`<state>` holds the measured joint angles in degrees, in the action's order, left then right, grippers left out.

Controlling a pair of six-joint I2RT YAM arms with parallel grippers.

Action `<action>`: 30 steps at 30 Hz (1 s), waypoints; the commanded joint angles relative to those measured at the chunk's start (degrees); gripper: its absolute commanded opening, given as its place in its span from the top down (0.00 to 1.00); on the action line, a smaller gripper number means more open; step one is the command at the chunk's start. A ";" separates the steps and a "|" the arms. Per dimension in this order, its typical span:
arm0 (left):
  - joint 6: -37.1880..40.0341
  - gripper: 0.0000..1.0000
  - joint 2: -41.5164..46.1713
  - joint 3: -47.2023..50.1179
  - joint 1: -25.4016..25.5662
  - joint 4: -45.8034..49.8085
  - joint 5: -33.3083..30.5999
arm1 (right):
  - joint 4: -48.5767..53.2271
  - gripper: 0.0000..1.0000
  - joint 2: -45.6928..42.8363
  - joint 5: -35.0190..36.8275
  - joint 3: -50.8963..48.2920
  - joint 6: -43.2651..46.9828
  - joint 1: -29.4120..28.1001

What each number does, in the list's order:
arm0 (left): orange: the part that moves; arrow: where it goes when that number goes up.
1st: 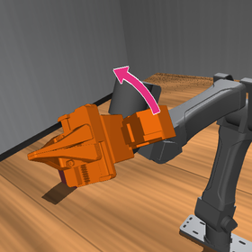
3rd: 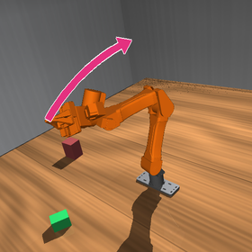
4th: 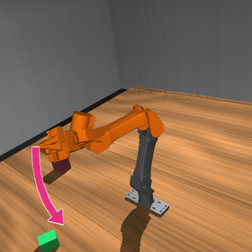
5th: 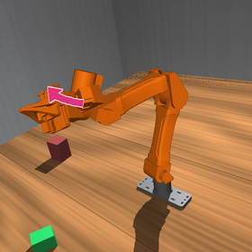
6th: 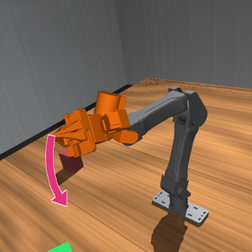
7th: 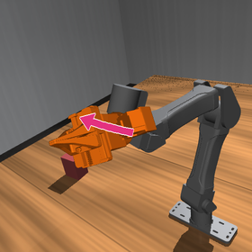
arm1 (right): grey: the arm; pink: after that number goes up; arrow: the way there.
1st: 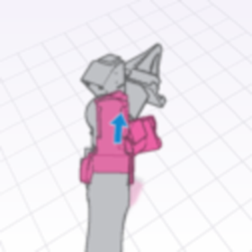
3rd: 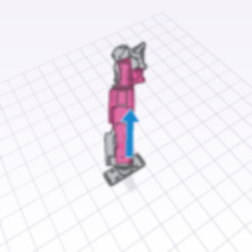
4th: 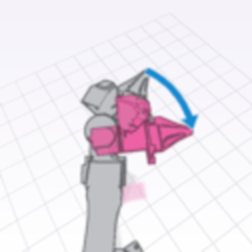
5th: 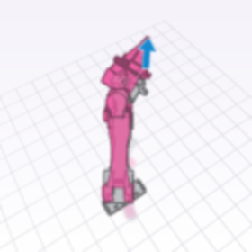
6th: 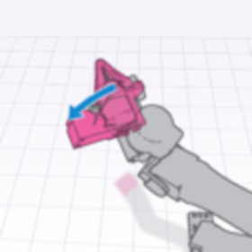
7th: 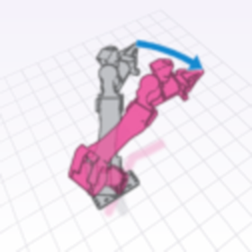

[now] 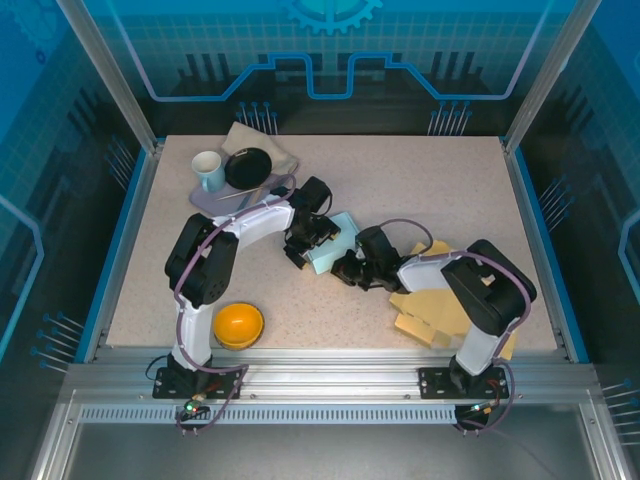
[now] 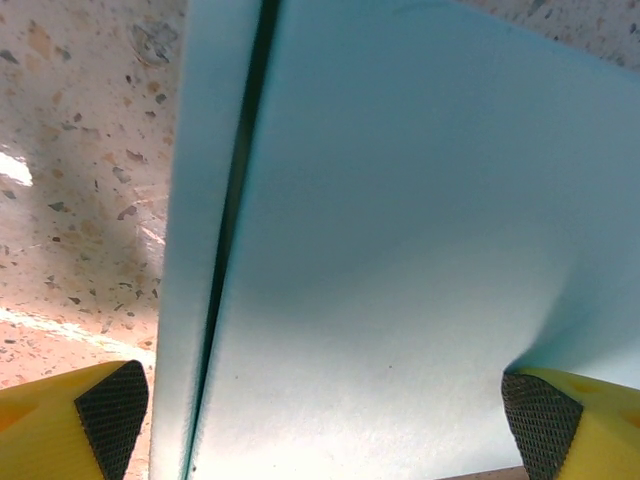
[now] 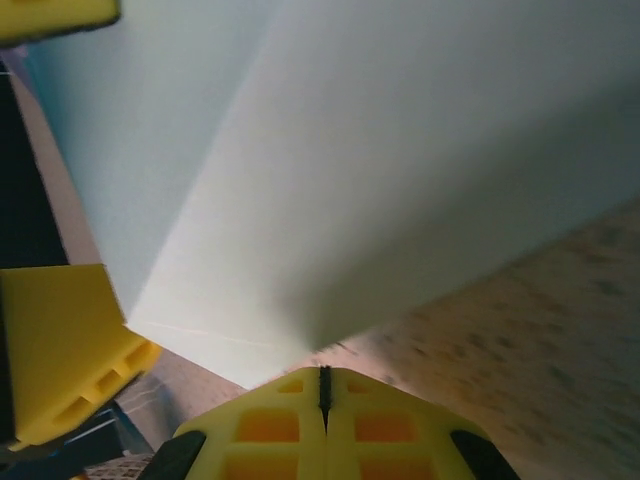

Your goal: Fold the paper box

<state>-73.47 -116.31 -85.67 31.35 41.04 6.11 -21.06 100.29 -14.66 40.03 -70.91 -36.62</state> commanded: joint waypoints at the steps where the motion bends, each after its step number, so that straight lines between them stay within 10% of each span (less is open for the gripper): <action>1: -1.02 0.04 -4.15 3.14 1.32 4.48 -0.28 | -8.70 0.95 2.54 3.58 1.24 -4.20 -0.58; 12: -0.82 0.04 -4.81 2.95 2.64 4.12 1.06 | -17.68 0.96 9.16 6.14 -0.17 -9.95 0.30; 22: 1.13 0.05 -4.18 0.03 0.58 6.61 -0.78 | 2.36 0.94 -7.57 6.74 -3.18 1.29 5.58; 30: 0.83 0.04 -5.14 -1.02 0.62 6.95 -0.48 | 5.98 0.95 -4.66 6.25 -1.43 4.75 11.84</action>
<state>-73.38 -117.80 -87.61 31.66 39.53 4.56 -18.20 93.08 -8.99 37.85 -68.55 -26.37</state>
